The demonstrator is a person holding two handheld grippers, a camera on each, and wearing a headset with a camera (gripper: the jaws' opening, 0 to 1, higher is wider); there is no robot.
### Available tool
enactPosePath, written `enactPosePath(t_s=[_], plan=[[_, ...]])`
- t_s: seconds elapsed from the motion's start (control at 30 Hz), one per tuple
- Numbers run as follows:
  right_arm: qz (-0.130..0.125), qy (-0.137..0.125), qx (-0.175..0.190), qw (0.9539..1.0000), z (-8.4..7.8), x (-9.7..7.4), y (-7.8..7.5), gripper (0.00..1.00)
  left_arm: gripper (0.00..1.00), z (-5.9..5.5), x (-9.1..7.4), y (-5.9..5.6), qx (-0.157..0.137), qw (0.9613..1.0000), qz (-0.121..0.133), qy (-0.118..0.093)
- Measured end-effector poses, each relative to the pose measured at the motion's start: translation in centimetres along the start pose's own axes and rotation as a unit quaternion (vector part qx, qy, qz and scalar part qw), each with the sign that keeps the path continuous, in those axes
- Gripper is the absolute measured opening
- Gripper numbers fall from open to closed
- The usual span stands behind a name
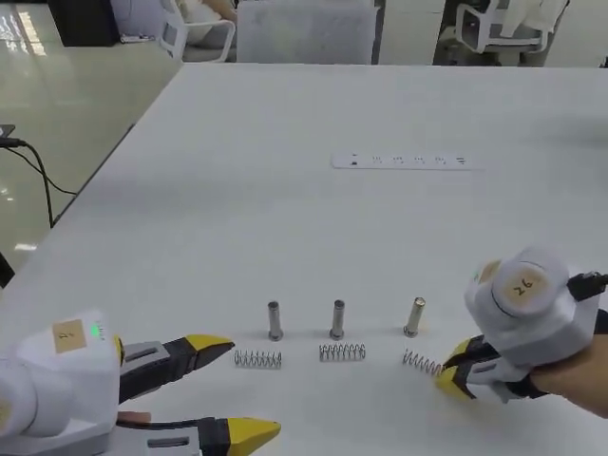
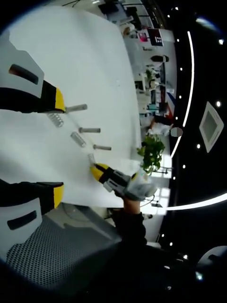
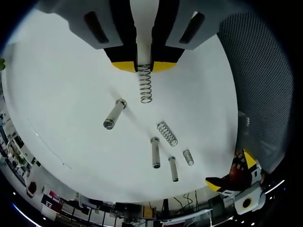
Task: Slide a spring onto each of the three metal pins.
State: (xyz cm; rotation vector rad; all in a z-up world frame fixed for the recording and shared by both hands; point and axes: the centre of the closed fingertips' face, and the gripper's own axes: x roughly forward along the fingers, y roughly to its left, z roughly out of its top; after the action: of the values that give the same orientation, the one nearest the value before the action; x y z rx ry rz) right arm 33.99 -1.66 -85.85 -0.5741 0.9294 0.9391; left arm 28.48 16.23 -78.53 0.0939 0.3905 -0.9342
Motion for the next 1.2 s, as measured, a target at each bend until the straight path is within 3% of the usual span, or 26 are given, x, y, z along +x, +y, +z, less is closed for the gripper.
enactPosePath(t_s=[0.33, 0.47, 0.7, 0.93, 1.2], plan=[[0.027, -0.028, -0.006, 0.9992, 2.0, -1.1, 1.9, 0.07, 0.52, 0.7, 0.1, -0.5, 0.009, 0.9998, -0.015, -0.001], [0.039, -0.038, -0.008, 0.9985, 2.8, -1.6, 2.7, 0.07, 0.50, 1.4, 0.0, -0.6, 0.002, 0.9997, -0.022, -0.010], [0.044, -0.057, -0.030, 0.9970, 5.3, -3.5, 3.3, 0.07, 0.49, 3.1, 0.8, -1.0, 0.031, 0.9985, -0.046, -0.005], [0.052, -0.049, -0.061, 0.9956, 6.2, -4.4, 3.9, 0.07, 0.46, 4.3, 2.3, -1.0, 0.054, 0.9964, -0.066, 0.000], [0.070, -0.035, -0.092, 0.9927, 6.5, -4.4, 5.1, 0.07, 0.39, 5.2, 3.8, -2.0, 0.067, 0.9921, -0.106, 0.009]])
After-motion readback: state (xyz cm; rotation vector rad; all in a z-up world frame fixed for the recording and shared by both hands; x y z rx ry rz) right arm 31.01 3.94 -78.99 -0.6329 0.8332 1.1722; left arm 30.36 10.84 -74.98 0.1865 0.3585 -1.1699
